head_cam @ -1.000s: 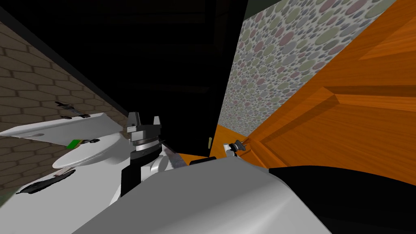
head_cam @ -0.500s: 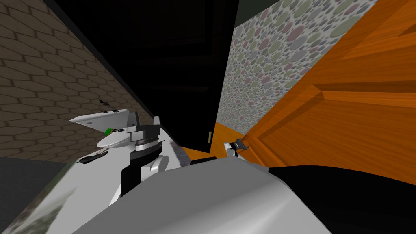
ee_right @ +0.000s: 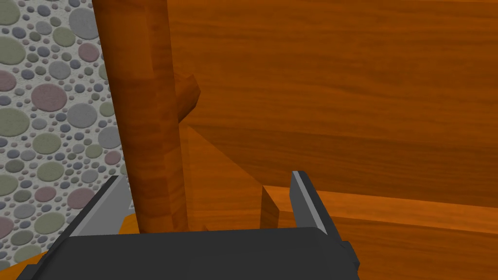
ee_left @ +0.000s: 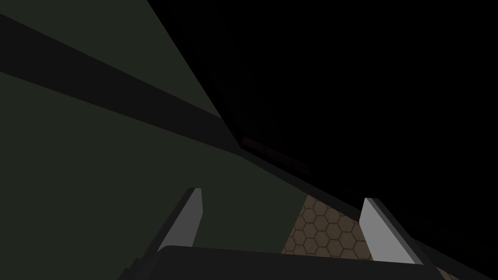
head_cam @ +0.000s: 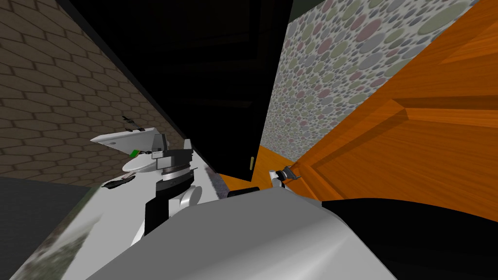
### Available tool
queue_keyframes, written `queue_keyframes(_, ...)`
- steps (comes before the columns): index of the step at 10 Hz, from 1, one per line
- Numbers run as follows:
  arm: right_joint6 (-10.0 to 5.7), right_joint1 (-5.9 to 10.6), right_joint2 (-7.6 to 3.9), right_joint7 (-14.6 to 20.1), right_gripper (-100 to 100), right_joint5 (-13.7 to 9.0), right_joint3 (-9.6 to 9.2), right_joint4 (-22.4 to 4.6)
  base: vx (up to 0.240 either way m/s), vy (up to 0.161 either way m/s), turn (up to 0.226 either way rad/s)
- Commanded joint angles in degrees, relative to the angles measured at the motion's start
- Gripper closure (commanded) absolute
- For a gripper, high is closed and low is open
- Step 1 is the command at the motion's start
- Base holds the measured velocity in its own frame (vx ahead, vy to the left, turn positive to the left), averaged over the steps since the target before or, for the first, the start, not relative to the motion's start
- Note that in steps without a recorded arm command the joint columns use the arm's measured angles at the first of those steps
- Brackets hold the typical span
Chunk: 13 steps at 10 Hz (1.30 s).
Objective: Push the door open
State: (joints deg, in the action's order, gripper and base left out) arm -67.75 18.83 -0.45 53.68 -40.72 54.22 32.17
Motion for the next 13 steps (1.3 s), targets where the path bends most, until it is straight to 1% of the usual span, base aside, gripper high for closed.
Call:
queue_keyframes(1,-2.28,-0.65,-1.09,0.6,100,-0.6,1.09,-2.0,-0.006,-0.011,-0.025)
queue_keyframes(2,-2.28,-0.65,-1.09,0.6,100,-0.6,1.09,-2.0,0.008,0.004,-0.029)
queue_keyframes(3,-2.49,-0.61,-1.32,0.6,100,-0.7,1.26,-2.0,-0.016,0.025,0.061)
queue_keyframes(10,-2.49,-0.61,-1.32,0.6,100,-0.7,1.26,-2.0,-0.005,-0.004,0.006)
queue_keyframes(11,-2.95,-0.52,-1.78,0.6,100,-1.0,1.64,-2.2,-0.028,-0.015,0.056)
queue_keyframes(13,-3.21,-0.47,-2.0,0.6,100,-1.2,1.86,-2.2,-0.049,-0.032,0.073)
